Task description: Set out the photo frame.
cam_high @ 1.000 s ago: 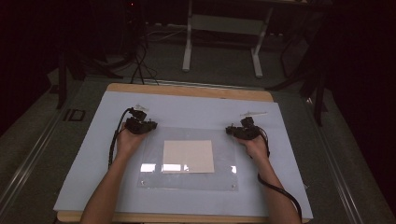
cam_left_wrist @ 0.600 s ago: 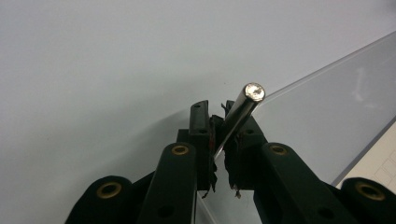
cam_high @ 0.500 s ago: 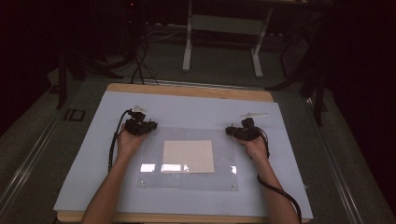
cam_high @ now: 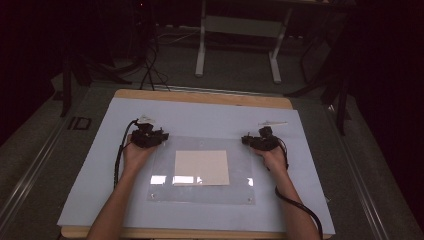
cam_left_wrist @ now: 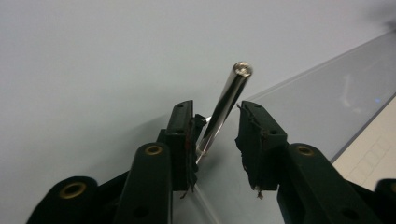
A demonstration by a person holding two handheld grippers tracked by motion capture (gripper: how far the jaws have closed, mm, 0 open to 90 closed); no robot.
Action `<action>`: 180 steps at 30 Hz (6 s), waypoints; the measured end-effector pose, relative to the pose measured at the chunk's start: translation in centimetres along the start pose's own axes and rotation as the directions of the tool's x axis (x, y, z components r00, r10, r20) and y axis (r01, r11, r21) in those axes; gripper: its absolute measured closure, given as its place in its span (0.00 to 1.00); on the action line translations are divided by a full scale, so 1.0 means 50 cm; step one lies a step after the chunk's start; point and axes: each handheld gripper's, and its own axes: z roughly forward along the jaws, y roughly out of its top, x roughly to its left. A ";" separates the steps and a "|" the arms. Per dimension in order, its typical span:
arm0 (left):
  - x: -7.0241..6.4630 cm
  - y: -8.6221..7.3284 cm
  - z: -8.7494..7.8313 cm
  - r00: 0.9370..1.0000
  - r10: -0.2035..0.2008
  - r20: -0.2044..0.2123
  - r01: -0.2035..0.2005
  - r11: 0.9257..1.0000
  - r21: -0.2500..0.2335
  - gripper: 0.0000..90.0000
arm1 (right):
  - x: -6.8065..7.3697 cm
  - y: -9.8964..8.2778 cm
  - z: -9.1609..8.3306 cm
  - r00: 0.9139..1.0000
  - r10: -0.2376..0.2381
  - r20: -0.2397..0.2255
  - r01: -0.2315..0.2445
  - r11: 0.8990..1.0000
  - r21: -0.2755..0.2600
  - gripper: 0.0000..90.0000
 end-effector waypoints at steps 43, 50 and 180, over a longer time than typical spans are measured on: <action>-0.013 -0.018 -0.024 0.998 0.033 -0.059 -0.045 0.975 -0.218 0.94 | 0.010 -0.005 -0.004 0.999 -0.010 0.032 0.010 1.000 -0.009 0.90; -0.016 -0.017 -0.024 0.997 0.031 -0.065 -0.044 0.976 -0.213 0.94 | 0.023 -0.006 -0.010 0.996 -0.054 0.065 0.055 0.998 -0.018 0.85; 0.017 -0.048 -0.116 0.997 0.047 0.053 -0.039 0.991 -0.129 0.62 | -0.014 0.080 0.044 0.953 0.267 0.142 -0.260 0.963 -0.063 0.94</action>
